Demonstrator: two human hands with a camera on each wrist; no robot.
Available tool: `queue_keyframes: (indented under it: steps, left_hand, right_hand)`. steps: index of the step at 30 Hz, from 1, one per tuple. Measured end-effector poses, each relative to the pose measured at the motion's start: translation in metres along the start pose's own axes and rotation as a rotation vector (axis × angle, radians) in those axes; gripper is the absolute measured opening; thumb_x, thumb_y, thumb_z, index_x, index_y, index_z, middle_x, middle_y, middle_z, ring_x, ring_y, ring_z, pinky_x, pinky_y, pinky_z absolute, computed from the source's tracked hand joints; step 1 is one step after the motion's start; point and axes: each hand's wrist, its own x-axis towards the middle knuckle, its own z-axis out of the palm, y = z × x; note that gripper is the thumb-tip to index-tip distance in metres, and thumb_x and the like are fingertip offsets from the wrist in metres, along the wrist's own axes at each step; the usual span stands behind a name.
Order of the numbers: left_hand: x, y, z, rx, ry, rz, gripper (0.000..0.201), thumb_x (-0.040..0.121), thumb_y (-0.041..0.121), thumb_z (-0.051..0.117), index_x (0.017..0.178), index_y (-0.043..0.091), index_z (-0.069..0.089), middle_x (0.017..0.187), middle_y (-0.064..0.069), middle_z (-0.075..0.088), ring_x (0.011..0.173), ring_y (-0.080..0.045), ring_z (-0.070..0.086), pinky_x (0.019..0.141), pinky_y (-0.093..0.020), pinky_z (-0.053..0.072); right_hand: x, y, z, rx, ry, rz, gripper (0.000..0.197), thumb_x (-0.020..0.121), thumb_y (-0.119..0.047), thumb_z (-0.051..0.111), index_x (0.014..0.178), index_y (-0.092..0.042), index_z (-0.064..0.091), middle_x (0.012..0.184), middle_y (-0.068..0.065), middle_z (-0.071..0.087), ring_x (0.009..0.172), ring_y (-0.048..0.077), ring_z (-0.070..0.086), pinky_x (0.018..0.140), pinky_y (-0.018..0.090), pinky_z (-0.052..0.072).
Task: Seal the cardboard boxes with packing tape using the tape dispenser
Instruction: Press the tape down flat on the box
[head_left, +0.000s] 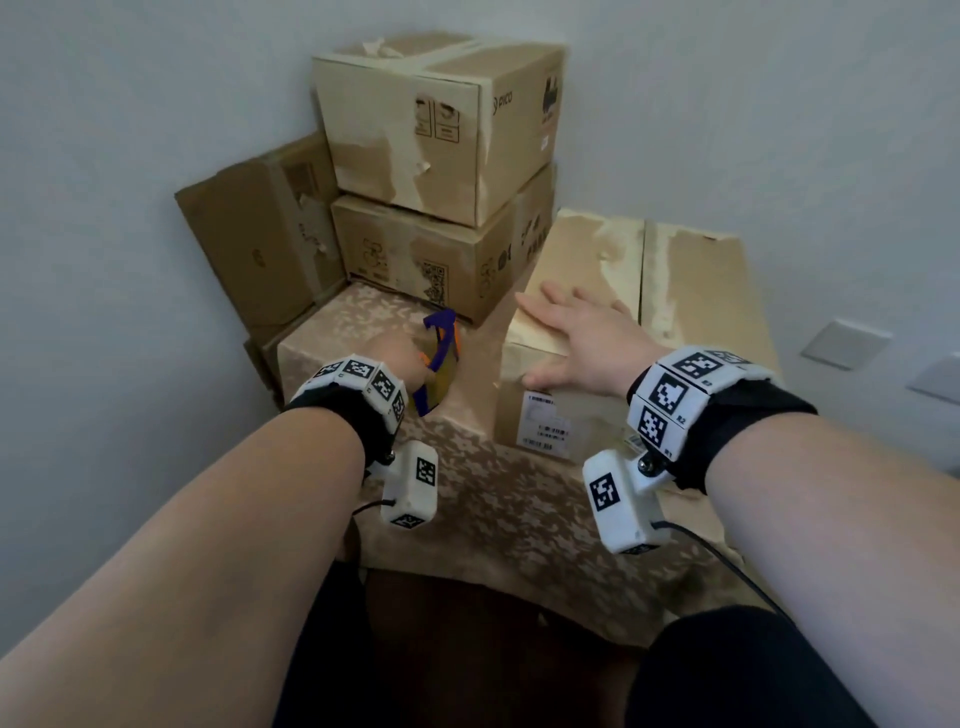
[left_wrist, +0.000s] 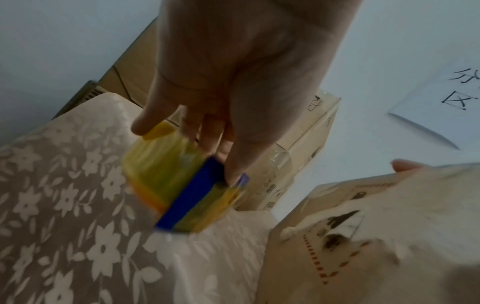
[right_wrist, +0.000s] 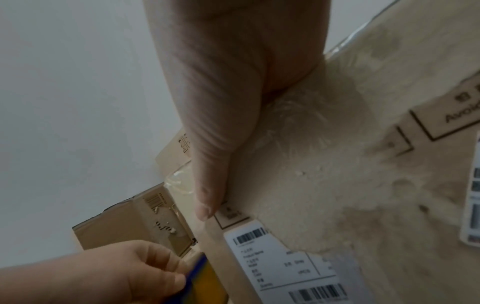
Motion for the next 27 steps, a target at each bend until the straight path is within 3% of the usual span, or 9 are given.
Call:
queue_keyframes:
  steps: [2, 4, 6, 10, 14, 17, 21, 23, 27]
  left_hand:
    - [-0.005, 0.009, -0.001, -0.02, 0.023, 0.059, 0.028, 0.098, 0.023, 0.047, 0.097, 0.001, 0.065, 0.105, -0.024, 0.063, 0.103, -0.036, 0.06, 0.084, -0.042, 0.047]
    - [-0.011, 0.02, -0.006, -0.19, 0.14, 0.148, 0.036, 0.101, 0.028, 0.039, 0.088, 0.003, 0.062, 0.093, -0.019, 0.064, 0.096, -0.035, 0.06, 0.077, -0.039, 0.044]
    - [-0.016, 0.036, -0.011, -0.466, 0.182, 0.225, 0.044, 0.102, 0.036, 0.034, 0.108, 0.004, 0.064, 0.107, -0.008, 0.064, 0.103, -0.027, 0.057, 0.082, -0.03, 0.041]
    - [-0.034, 0.073, -0.013, -0.771, -0.079, 0.259, 0.045, 0.103, 0.034, 0.034, 0.128, 0.003, 0.054, 0.13, -0.018, 0.056, 0.118, -0.033, 0.055, 0.093, -0.036, 0.048]
    - [-0.039, 0.079, -0.013, -0.47, -0.017, 0.219, 0.056, 0.104, 0.039, 0.027, 0.109, -0.006, 0.06, 0.098, -0.021, 0.066, 0.08, -0.031, 0.063, 0.066, -0.032, 0.051]
    - [-0.041, 0.081, -0.02, -0.286, -0.035, 0.182, 0.061, 0.101, 0.047, 0.027, 0.086, -0.002, 0.06, 0.067, -0.012, 0.063, 0.052, -0.024, 0.058, 0.064, -0.033, 0.054]
    - [-0.05, 0.089, -0.029, -0.091, -0.053, 0.122, 0.063, 0.102, 0.047, 0.025, 0.068, 0.002, 0.054, 0.038, -0.004, 0.054, 0.041, -0.019, 0.05, 0.051, -0.025, 0.043]
    - [-0.056, 0.094, -0.033, 0.088, -0.048, 0.147, 0.056, 0.104, 0.038, 0.024, 0.08, 0.0, 0.058, 0.04, -0.004, 0.052, 0.045, -0.017, 0.048, 0.052, -0.026, 0.04]
    - [-0.068, 0.102, -0.036, 0.212, -0.049, 0.15, 0.054, 0.105, 0.037, 0.021, 0.099, 0.0, 0.06, 0.071, -0.008, 0.057, 0.062, -0.022, 0.055, 0.066, -0.031, 0.043]
  right_hand:
    - [0.0, 0.001, 0.0, 0.005, 0.007, -0.005, 0.097, 0.078, -0.062, 0.064, 0.151, -0.042, 0.004, 0.162, -0.007, 0.002, 0.148, 0.026, 0.004, 0.117, 0.055, 0.007]
    - [-0.002, 0.0, 0.001, 0.004, 0.016, -0.009, 0.098, 0.078, -0.062, 0.064, 0.152, -0.041, 0.004, 0.162, -0.007, 0.002, 0.148, 0.026, 0.005, 0.117, 0.055, 0.007]
    - [-0.004, 0.0, 0.002, -0.009, 0.025, -0.016, 0.1, 0.078, -0.063, 0.063, 0.153, -0.036, 0.002, 0.162, -0.007, 0.001, 0.148, 0.025, 0.005, 0.118, 0.054, 0.008]
    - [-0.007, 0.002, 0.003, -0.026, 0.04, -0.03, 0.103, 0.081, -0.065, 0.058, 0.154, -0.023, 0.0, 0.162, -0.003, -0.001, 0.148, 0.024, 0.006, 0.119, 0.05, 0.009]
    - [-0.014, 0.01, 0.005, -0.035, 0.056, -0.019, 0.099, 0.083, -0.065, 0.053, 0.155, -0.019, 0.002, 0.162, 0.0, 0.002, 0.148, 0.023, 0.007, 0.119, 0.046, 0.011]
    - [-0.017, 0.011, 0.008, -0.041, 0.065, -0.018, 0.096, 0.085, -0.063, 0.052, 0.154, -0.019, 0.002, 0.162, -0.001, 0.001, 0.148, 0.024, 0.007, 0.118, 0.047, 0.012]
    - [-0.02, 0.007, 0.008, -0.044, 0.068, -0.008, 0.092, 0.087, -0.06, 0.051, 0.154, -0.02, 0.002, 0.162, 0.0, 0.0, 0.148, 0.024, 0.006, 0.118, 0.048, 0.012]
    - [-0.023, 0.006, 0.008, -0.042, 0.065, -0.007, 0.09, 0.088, -0.059, 0.05, 0.154, -0.02, 0.002, 0.162, 0.0, 0.0, 0.148, 0.024, 0.005, 0.119, 0.048, 0.012]
    - [-0.029, 0.008, 0.006, -0.028, 0.047, -0.018, 0.089, 0.089, -0.057, 0.052, 0.154, -0.023, 0.001, 0.162, -0.002, -0.001, 0.148, 0.022, 0.004, 0.119, 0.049, 0.011]
